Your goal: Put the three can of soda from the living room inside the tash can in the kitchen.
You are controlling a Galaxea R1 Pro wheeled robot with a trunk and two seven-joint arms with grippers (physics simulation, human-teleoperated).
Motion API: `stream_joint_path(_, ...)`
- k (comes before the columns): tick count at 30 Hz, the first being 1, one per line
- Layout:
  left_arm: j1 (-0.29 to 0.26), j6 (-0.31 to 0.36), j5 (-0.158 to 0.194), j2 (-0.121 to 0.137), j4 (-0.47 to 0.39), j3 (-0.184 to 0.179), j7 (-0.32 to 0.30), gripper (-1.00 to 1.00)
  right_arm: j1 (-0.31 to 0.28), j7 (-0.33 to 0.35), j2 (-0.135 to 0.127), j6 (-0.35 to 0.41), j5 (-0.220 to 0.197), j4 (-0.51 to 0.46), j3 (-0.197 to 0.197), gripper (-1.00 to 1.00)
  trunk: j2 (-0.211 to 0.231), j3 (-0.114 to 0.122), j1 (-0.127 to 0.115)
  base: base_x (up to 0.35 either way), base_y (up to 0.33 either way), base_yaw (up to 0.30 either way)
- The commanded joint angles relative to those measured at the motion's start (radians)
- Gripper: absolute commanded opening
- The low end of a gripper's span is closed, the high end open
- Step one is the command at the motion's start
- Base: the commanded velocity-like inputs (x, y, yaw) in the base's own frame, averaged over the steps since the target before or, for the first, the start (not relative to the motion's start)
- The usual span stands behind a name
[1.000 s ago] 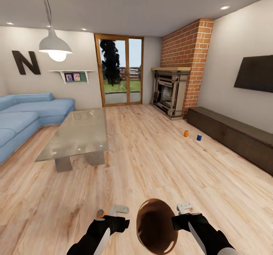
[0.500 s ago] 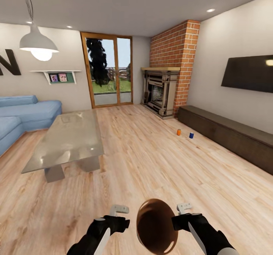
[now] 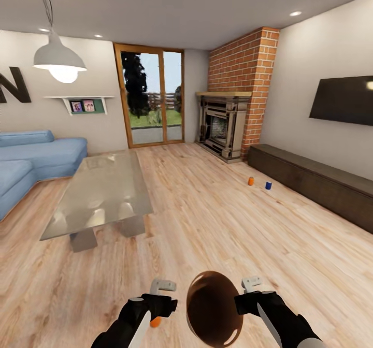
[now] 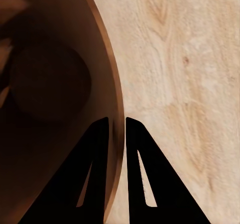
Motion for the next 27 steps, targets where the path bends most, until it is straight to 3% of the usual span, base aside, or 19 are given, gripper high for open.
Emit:
stream_joint_path(1, 0.0, -0.001, 0.0, 0.0, -0.001, 0.0, -0.001, 1.0, 0.0, 0.006, 0.0, 0.001, -0.01, -0.001, -0.001, -1.0, 0.0, 0.0, 0.0, 0.033, 0.081, -0.014)
stream_joint_path(13, 0.002, -0.029, 0.0, 0.003, 0.0, 0.0, -0.002, 1.0, 0.0, 0.006, 0.0, 0.001, -0.01, -0.001, -0.001, -1.0, 0.0, -0.004, 0.0, 0.132, 0.127, -0.164)
stream_joint_path(27, 0.002, -0.03, 0.0, 0.001, 0.0, 0.0, 0.001, 1.0, 0.0, 0.006, 0.0, 0.001, -0.01, -0.001, -0.001, -1.0, 0.0, -0.005, 0.0, 0.132, 0.254, -0.108)
